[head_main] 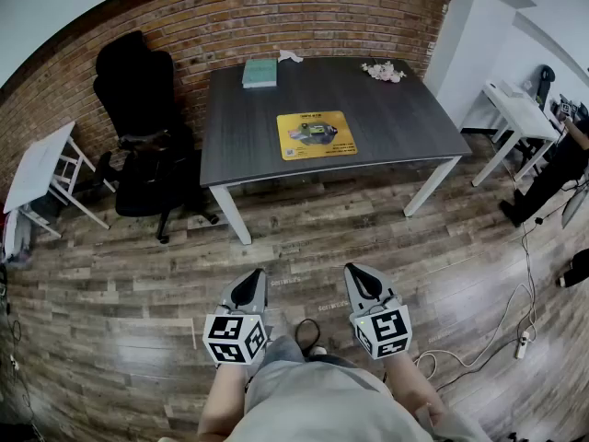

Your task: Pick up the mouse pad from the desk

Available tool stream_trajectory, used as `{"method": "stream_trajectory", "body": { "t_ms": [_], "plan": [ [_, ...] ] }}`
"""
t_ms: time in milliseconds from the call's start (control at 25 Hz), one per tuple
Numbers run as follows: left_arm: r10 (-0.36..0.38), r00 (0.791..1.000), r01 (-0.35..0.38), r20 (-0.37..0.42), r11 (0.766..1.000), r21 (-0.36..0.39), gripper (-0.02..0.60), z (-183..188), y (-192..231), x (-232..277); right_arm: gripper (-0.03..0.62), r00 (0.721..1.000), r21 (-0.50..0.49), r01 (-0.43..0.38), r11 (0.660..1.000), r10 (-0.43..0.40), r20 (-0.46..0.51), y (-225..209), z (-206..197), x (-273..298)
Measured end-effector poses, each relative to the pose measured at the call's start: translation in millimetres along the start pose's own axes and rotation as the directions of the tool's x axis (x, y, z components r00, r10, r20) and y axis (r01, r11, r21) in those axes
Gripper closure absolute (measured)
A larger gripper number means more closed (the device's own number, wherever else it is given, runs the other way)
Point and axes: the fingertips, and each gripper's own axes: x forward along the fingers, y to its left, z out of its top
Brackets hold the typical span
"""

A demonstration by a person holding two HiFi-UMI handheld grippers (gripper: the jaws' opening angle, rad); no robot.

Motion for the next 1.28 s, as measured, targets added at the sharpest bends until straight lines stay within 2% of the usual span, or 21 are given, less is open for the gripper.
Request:
{"method": "stream_trajectory", "body": {
  "t_ms": [400,920,1080,1280],
  "plan": [
    [0.018,1.000,-0.019,0.017,0.998,0.058,0.572,-6.9,-11.2,-33.5,0.592,0.999,0.004,0.032,0.999,-0.033,0.040,20.9,7.2,-33.5],
    [0.034,0.995,-0.040,0.089,0.997,0.070,0.570,4.3,-29.8,-29.6,0.592,0.998,-0.031,0.013,0.999,-0.011,0.061,12.9,6.9,-52.6],
    [0.000,0.996,-0.006,0.087,0.998,0.060,0.467,1.4,-45.2,-25.3,0.582,0.999,-0.023,0.001,1.000,0.000,0.046,5.4,0.0,-56.7],
    [-0.061,0.995,0.057,0.079,0.997,0.046,0.320,1.6,-56.8,-11.8,0.401,0.999,0.043,-0.036,0.998,0.035,0.034,-2.6,-5.9,-49.2]
  ]
}}
